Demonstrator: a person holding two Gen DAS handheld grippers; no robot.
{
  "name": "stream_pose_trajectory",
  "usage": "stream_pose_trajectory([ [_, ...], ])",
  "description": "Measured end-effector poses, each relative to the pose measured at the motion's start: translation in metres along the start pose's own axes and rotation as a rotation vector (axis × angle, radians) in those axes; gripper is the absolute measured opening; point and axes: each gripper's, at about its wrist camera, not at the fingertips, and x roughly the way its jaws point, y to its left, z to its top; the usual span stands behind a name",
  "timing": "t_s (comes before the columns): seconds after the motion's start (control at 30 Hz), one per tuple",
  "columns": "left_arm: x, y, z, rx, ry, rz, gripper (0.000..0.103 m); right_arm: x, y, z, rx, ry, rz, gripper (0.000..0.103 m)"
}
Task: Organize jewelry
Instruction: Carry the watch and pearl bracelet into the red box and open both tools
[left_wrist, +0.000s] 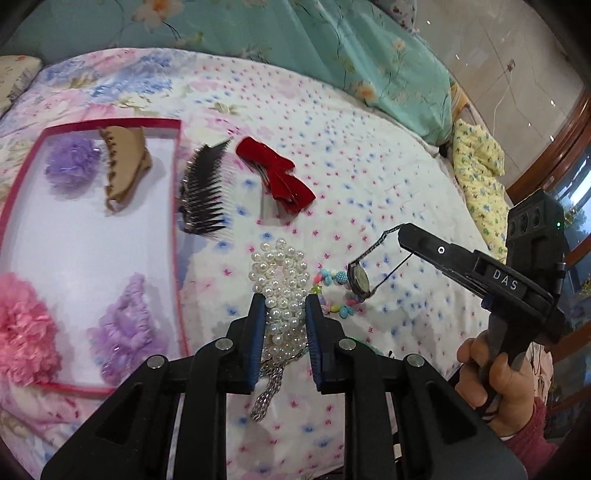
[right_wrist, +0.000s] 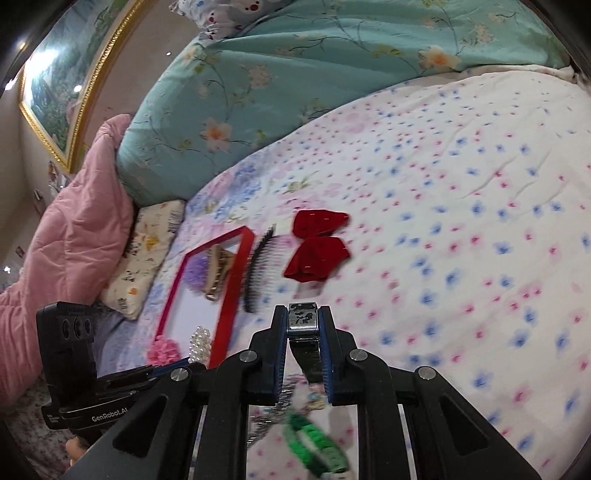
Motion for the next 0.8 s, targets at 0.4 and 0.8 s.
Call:
stream_pose_trajectory([
  [0.4,-0.052,0.060,-0.001,-0.113,-0.093,0.071,0.019,0.025,0.066,-0.002,-0.102,0.050,0.095,0.016],
  [0.8,-0.077,0.121,-0.001,-0.218,-0.166,0.135,0.019,0.071,0.130,-0.001,-0.195,0.105,0.173,0.016],
])
